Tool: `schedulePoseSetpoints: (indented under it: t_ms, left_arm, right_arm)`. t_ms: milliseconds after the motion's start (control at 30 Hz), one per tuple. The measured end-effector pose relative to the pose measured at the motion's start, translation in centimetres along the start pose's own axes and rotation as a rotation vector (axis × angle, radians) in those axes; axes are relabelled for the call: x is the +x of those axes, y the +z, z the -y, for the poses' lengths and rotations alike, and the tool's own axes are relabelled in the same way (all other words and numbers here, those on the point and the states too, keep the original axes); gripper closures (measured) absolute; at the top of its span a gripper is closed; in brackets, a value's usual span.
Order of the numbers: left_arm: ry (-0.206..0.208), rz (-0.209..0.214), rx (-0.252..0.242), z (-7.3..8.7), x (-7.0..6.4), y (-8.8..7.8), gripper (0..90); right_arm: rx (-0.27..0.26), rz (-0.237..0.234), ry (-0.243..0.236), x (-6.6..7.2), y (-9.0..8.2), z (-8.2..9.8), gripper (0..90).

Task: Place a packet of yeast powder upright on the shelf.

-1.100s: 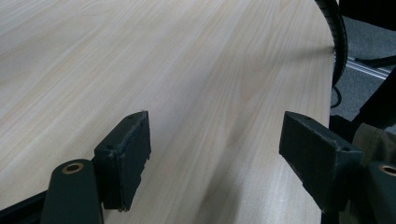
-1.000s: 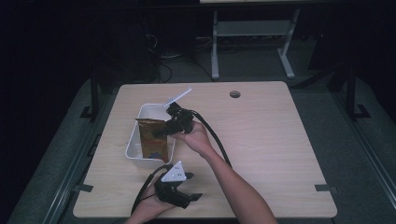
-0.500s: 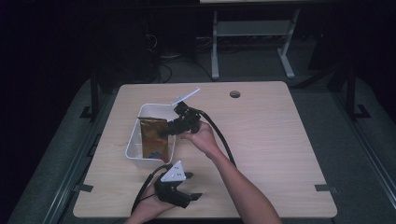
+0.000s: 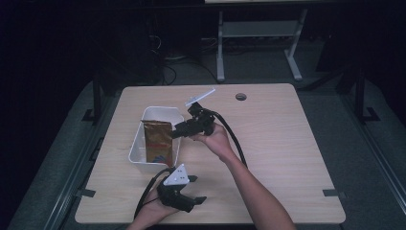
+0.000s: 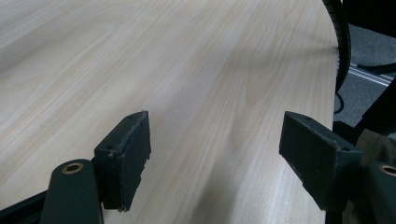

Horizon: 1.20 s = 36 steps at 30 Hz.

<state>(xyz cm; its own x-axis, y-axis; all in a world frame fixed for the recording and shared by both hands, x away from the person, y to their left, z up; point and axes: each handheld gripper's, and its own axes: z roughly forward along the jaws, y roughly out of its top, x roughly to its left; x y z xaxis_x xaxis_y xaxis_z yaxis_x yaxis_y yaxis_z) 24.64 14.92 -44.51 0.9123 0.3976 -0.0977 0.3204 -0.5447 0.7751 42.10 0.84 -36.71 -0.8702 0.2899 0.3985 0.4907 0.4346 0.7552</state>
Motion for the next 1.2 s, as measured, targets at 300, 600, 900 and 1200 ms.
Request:
schedulePoseSetpoints:
  t_ms: [300, 600, 900, 1200]
  left_arm:
    - [-0.013, -0.006, -0.006, 0.0, 0.3, -0.2, 24.5]
    - [-0.014, 0.0, -0.005, 0.0, 0.3, -0.1, 24.5]
    - [-0.025, -0.001, -0.007, 0.0, 0.5, -0.2, 24.5]
    - [-0.022, -0.002, -0.006, 0.0, 0.5, 0.0, 24.5]
  right_arm:
    - [-0.006, 0.021, 0.011, -0.5, -2.4, 1.2, 45.9]
    - [-0.027, 0.047, 0.011, -0.8, -4.4, 2.1, 44.4]
    - [-0.042, 0.075, 0.024, -1.2, -6.9, 3.7, 42.8]
    - [-0.061, 0.092, 0.039, -1.5, -8.7, 5.1, 42.2]
